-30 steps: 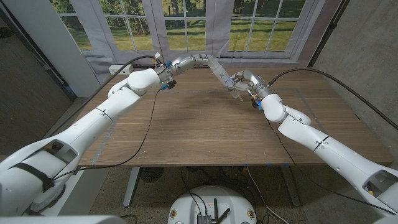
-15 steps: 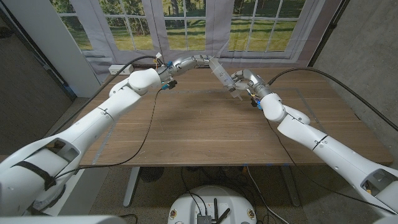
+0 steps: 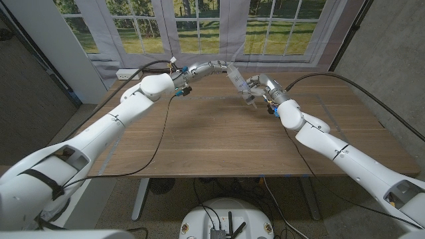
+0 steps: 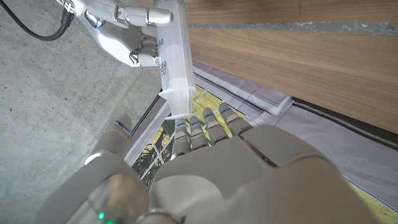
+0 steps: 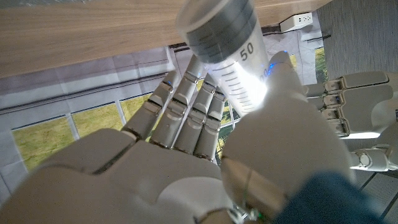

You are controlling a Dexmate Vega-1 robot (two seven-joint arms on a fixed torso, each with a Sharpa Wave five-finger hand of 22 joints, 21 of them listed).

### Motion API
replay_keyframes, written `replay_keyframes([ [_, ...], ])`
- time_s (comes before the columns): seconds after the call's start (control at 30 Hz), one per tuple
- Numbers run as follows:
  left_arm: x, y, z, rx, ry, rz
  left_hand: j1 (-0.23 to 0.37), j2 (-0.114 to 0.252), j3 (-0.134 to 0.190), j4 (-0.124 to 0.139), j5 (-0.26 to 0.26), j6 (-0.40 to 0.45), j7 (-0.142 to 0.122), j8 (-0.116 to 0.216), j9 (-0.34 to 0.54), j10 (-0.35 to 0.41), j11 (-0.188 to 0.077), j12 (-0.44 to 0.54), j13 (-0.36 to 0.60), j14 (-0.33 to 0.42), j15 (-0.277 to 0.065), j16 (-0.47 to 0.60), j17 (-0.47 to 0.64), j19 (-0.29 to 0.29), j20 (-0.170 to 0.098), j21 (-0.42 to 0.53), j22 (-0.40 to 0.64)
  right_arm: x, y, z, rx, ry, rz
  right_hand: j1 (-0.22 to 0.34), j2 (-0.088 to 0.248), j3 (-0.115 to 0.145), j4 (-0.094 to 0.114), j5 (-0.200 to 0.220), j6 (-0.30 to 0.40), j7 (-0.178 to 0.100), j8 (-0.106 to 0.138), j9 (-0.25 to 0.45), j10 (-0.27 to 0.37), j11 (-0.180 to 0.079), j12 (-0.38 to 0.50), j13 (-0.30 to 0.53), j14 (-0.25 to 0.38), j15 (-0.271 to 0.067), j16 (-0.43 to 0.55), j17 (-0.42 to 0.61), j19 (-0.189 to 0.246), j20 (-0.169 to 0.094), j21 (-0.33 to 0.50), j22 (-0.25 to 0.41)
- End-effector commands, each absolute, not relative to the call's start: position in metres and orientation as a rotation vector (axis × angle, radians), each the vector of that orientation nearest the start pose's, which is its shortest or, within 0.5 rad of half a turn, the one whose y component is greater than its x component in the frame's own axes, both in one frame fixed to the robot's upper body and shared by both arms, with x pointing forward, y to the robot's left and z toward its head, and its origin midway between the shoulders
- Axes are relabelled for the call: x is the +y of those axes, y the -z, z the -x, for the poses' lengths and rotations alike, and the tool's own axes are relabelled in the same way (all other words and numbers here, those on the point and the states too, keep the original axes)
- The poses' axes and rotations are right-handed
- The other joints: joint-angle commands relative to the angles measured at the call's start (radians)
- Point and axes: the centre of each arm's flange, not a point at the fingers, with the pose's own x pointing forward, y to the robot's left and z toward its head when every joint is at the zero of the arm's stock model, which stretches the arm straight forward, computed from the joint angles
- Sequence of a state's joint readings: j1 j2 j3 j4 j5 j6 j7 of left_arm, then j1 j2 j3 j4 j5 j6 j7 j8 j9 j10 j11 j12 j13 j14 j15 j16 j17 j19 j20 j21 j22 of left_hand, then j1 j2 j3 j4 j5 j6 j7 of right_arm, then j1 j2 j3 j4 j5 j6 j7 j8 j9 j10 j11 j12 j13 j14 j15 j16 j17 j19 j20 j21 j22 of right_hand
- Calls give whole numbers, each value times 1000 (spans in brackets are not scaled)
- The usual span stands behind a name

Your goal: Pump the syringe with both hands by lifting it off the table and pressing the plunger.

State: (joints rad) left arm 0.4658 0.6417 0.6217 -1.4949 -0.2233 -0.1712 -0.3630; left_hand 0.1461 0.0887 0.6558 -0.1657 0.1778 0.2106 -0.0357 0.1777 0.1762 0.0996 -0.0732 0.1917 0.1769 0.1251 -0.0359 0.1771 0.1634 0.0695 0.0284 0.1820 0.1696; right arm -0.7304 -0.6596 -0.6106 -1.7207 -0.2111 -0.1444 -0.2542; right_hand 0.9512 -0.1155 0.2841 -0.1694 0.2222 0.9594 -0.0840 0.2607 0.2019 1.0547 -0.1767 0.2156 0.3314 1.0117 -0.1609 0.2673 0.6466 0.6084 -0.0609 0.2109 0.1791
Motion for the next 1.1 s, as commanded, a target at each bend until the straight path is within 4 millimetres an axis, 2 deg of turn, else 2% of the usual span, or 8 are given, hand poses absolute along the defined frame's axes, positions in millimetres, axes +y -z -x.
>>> replay_keyframes([
  [0.03,157,-127,-606,-767,650,-801,-1,9,0,-3,-1,6,5,6,1,4,4,-1,1,5,-40,0,3,4,-6,9,3,-185,-48,-603,-760,32,929,242,242,7,4,4,93,-82,6,3,25,-20,-2,5,6,-80,-2,4,11,-140,5,2],
  [0.93,158,-121,-607,-756,651,-805,2,11,-1,-2,-1,7,6,6,1,5,6,0,1,3,-39,0,3,3,-7,9,3,-188,-48,-603,-758,39,927,242,242,7,4,5,90,-79,3,3,25,-20,-3,7,5,-80,-6,7,12,-140,6,2],
  [1.1,158,-122,-606,-766,638,-799,2,11,-2,-2,-2,6,4,5,1,1,2,-2,1,-3,-23,-2,3,2,-7,9,3,-188,-48,-604,-756,37,923,242,241,7,4,5,90,-78,3,3,25,-20,-3,7,4,-80,-7,8,13,-140,6,2],
])
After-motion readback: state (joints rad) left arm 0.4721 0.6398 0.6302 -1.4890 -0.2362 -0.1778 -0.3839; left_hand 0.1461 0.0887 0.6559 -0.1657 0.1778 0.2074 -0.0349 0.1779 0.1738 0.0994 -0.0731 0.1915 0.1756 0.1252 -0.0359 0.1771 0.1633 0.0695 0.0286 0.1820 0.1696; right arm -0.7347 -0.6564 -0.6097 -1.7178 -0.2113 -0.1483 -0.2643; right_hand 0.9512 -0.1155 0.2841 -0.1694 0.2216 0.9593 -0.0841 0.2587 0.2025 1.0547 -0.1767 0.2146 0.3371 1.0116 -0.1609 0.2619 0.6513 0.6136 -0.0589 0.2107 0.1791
